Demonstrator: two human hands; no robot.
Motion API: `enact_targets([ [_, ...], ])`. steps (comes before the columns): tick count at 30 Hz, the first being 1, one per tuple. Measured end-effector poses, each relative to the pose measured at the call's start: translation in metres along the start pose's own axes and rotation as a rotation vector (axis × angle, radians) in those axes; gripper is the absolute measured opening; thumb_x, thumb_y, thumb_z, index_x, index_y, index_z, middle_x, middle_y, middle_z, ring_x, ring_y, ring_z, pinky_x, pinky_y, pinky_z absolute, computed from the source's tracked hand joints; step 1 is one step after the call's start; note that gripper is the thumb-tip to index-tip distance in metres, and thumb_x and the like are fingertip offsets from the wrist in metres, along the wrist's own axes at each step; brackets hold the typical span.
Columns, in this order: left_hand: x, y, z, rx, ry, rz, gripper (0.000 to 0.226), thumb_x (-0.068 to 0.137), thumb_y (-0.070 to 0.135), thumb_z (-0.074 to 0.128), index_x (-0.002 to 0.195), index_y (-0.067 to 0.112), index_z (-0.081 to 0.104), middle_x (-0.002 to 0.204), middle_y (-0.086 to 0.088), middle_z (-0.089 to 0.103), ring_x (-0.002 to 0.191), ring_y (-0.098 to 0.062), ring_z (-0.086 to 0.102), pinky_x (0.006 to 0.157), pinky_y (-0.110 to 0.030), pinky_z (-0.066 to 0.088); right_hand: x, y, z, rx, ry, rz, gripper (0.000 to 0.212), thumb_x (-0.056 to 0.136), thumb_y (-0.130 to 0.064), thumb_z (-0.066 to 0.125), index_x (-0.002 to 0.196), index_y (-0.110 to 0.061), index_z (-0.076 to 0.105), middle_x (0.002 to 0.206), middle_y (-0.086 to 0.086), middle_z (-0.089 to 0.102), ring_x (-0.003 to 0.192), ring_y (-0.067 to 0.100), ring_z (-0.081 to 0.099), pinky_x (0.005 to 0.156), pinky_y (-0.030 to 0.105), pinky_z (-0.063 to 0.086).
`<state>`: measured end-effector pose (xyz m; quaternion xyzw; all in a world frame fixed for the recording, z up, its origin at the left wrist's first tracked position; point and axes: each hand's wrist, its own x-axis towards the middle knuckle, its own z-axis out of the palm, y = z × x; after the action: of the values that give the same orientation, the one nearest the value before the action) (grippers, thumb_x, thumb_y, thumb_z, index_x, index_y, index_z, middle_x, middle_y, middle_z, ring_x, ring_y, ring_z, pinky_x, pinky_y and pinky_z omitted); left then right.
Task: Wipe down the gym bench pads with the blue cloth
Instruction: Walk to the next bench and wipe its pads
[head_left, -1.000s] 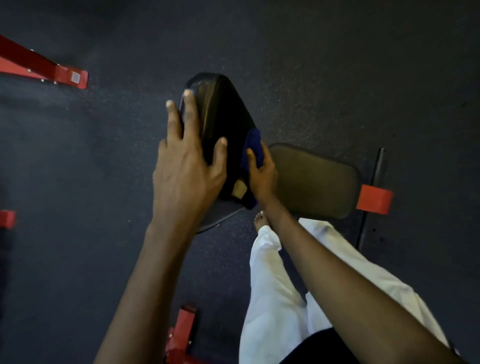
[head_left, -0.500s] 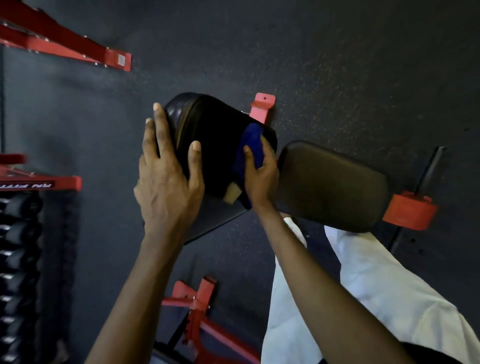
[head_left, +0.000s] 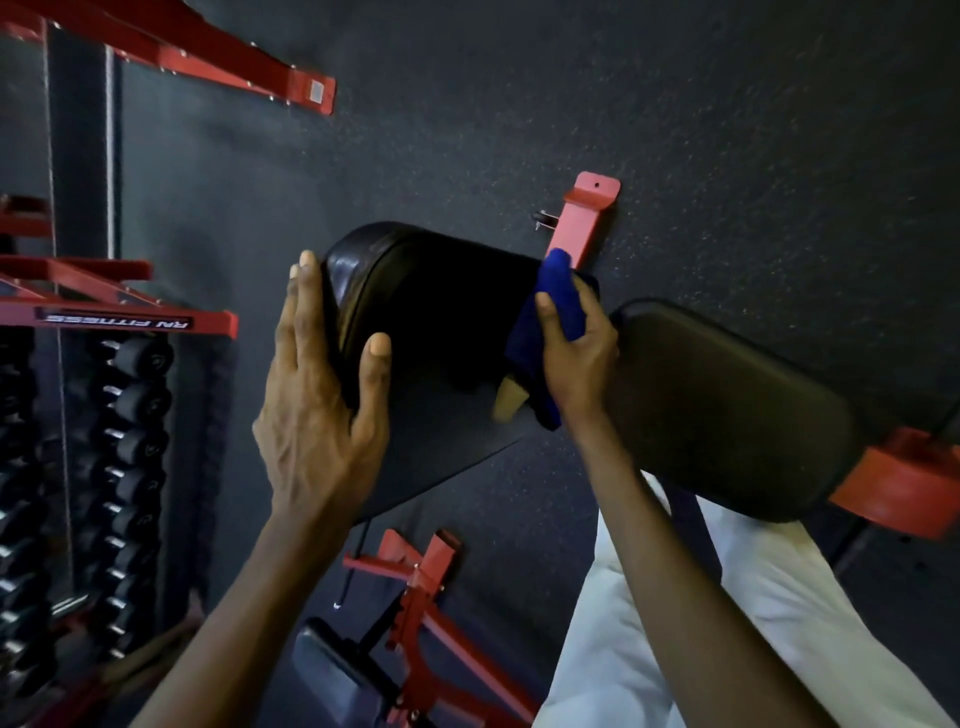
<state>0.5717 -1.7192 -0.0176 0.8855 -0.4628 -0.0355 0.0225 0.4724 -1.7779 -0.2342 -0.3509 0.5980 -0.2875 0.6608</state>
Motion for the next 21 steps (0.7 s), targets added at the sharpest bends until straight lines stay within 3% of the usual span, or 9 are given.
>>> enact_targets([
  [6,0.006,-0.004,-0.007,-0.05,-0.113,0.001,0.07,0.103,0.051,0.037,0.163,0.033,0.007,0.17,0.011,0.016,0.153,-0.011,0.026,0.097,-0.034,0.036,-0.04,-0.093,0.001,0.003,-0.224,-0.41,0.055,0.088,-0.046,0.073,0.133,-0.015,0.065,0.14,0.001,0.063,0.132,0.008,0.056,0.108,0.036,0.048],
  [12,0.006,-0.001,-0.001,-0.044,-0.045,-0.032,0.064,0.105,0.051,0.032,0.163,0.031,0.014,0.167,0.009,0.025,0.146,-0.013,0.038,0.089,-0.034,0.042,-0.033,-0.144,0.01,-0.11,-0.313,-0.654,0.047,0.086,-0.046,0.075,0.123,-0.017,0.072,0.134,0.0,0.066,0.126,0.01,0.059,0.104,0.032,0.05],
  [14,0.006,0.0,0.0,-0.034,-0.039,-0.044,0.062,0.107,0.052,0.031,0.163,0.032,0.013,0.167,0.009,0.027,0.144,-0.015,0.042,0.087,-0.034,0.043,-0.029,-0.147,0.015,-0.132,-0.319,-0.653,0.047,0.087,-0.046,0.075,0.123,-0.017,0.072,0.13,-0.002,0.067,0.121,0.009,0.061,0.103,0.03,0.05],
  [17,0.006,0.002,-0.001,-0.039,-0.032,-0.063,0.062,0.107,0.051,0.032,0.163,0.034,0.013,0.166,0.008,0.029,0.142,-0.019,0.044,0.086,-0.035,0.041,-0.013,-0.129,0.011,-0.114,-0.3,-0.504,0.045,0.087,-0.048,0.074,0.119,-0.016,0.073,0.12,-0.005,0.069,0.112,0.004,0.063,0.098,0.024,0.05],
  [21,0.006,0.005,0.0,-0.02,-0.017,-0.078,0.061,0.107,0.049,0.034,0.163,0.032,0.016,0.164,0.004,0.033,0.14,-0.02,0.044,0.087,-0.033,0.038,0.039,-0.092,0.001,-0.225,-0.284,-0.32,0.032,0.085,-0.062,0.065,0.089,-0.03,0.07,0.095,-0.003,0.069,0.089,0.009,0.063,0.084,0.028,0.051],
])
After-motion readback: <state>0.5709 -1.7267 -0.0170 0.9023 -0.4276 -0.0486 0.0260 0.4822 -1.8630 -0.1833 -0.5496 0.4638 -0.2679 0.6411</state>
